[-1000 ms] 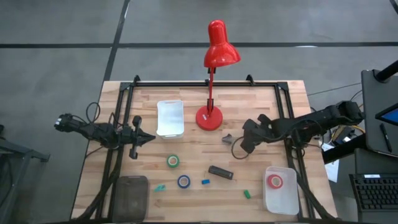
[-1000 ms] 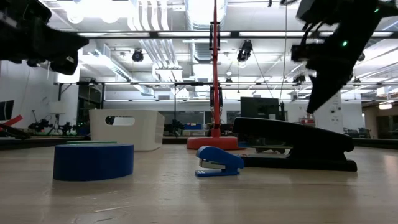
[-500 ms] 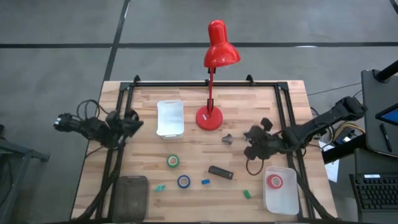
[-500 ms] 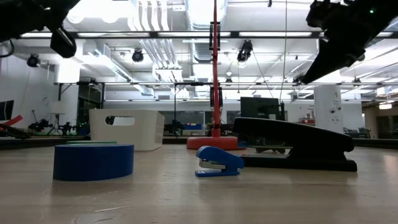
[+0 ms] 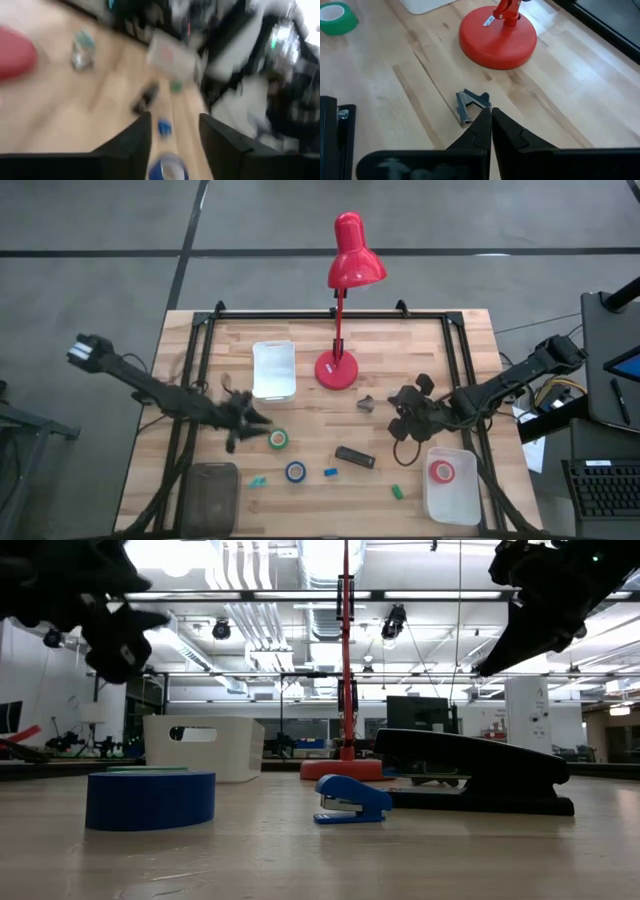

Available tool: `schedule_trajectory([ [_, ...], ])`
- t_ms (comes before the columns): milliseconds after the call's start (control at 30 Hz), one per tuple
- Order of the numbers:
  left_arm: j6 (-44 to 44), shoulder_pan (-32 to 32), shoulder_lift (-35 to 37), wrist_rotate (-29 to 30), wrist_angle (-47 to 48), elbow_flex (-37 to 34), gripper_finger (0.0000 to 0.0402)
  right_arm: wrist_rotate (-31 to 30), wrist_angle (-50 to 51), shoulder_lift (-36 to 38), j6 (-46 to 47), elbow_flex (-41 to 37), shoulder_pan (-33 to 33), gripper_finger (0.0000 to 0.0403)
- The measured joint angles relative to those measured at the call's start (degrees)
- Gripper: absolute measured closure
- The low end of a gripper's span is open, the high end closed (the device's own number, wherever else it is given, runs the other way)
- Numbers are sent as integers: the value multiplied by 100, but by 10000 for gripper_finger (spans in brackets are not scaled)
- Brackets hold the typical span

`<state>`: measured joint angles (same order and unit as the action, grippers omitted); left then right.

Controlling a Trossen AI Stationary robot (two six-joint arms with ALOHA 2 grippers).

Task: Pick and place Stapler, Stapler remover, tape
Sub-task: Put the blue tape into the bottom white bin

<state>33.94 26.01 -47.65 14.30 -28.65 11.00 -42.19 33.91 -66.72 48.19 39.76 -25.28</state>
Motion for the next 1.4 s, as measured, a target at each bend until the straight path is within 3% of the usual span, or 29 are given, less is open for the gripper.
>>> schedule_trajectory([
  [200, -14, 695, -1681, 319, 779, 1214, 195, 21, -11, -169, 140, -72, 0, 394],
  [400, 82, 796, -3073, 727, 2658, 2752, 195, 21, -14, -159, 245, -196, 0, 394],
  [600, -16, 793, -4174, 572, 3382, 3746, 195, 20, -32, -155, 245, -205, 0, 394],
  [867, 70, 776, -4858, 552, 4196, 4118, 195, 19, -39, -153, 221, -207, 0, 394],
  [1100, 76, 650, -5034, 770, 4062, 4120, 199, 17, -42, -153, 227, -207, 0, 394],
  [1400, -31, 559, -5219, 548, 3846, 4133, 264, 13, -179, -153, 147, -207, 0, 394],
])
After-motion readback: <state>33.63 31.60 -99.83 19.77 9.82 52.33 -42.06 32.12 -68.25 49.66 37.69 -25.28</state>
